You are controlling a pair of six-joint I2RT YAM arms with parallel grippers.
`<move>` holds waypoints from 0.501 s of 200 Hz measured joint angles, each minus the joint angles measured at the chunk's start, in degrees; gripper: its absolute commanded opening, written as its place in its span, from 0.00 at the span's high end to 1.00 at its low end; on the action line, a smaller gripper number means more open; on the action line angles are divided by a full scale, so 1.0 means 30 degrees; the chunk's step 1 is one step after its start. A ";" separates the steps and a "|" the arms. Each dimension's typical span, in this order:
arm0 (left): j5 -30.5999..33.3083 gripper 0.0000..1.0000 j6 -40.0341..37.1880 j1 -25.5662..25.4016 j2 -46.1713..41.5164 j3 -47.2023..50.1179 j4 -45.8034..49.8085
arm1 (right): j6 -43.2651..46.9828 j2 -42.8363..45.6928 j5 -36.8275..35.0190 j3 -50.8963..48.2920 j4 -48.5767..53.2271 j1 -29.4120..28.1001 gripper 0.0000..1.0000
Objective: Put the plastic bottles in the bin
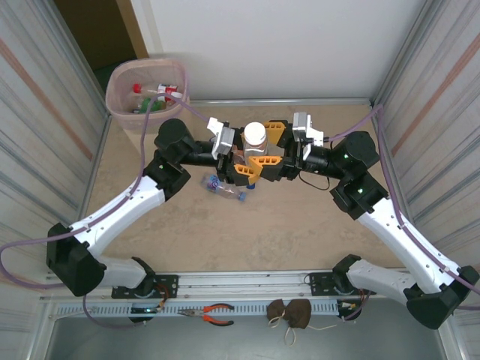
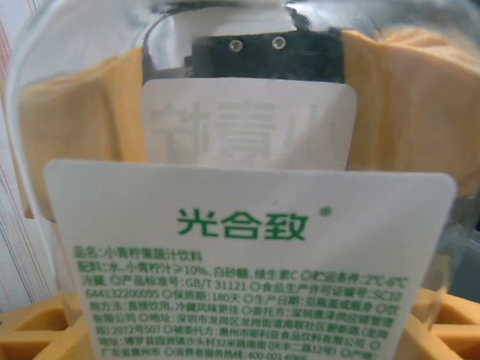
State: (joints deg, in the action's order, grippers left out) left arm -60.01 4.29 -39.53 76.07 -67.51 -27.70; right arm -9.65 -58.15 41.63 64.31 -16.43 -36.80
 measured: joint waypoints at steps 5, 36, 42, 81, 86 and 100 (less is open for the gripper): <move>-0.0007 0.36 -0.0007 0.0000 0.0000 0.0000 0.0000 | 0.0000 0.0000 0.0007 0.0000 0.0000 0.0000 0.47; -0.0022 0.40 -0.0007 0.0000 0.0000 0.0000 0.0007 | 0.0015 0.0015 0.0000 0.0000 0.0051 -0.0015 0.47; -0.0029 0.37 -0.0007 0.0000 0.0000 0.0000 0.0015 | 0.0015 0.0029 -0.0007 0.0000 0.0058 -0.0036 0.47; -0.0029 0.26 -0.0044 -0.0029 -0.0131 0.0000 0.0474 | 0.0262 0.0036 -0.0182 0.0000 0.0168 -0.0124 0.47; -0.0015 0.25 -0.0080 -0.0029 -0.0160 0.0000 0.0612 | 0.0313 0.0036 -0.0204 0.0000 0.0204 -0.0124 0.47; 0.0000 0.23 -0.0299 -0.0029 -0.0262 -0.0007 0.1071 | 0.0386 0.0036 -0.0219 0.0000 0.0401 -0.0153 0.47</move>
State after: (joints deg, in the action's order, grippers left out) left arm -60.01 3.40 -39.62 75.29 -67.53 -24.49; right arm -8.49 -58.04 40.97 64.31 -15.22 -37.26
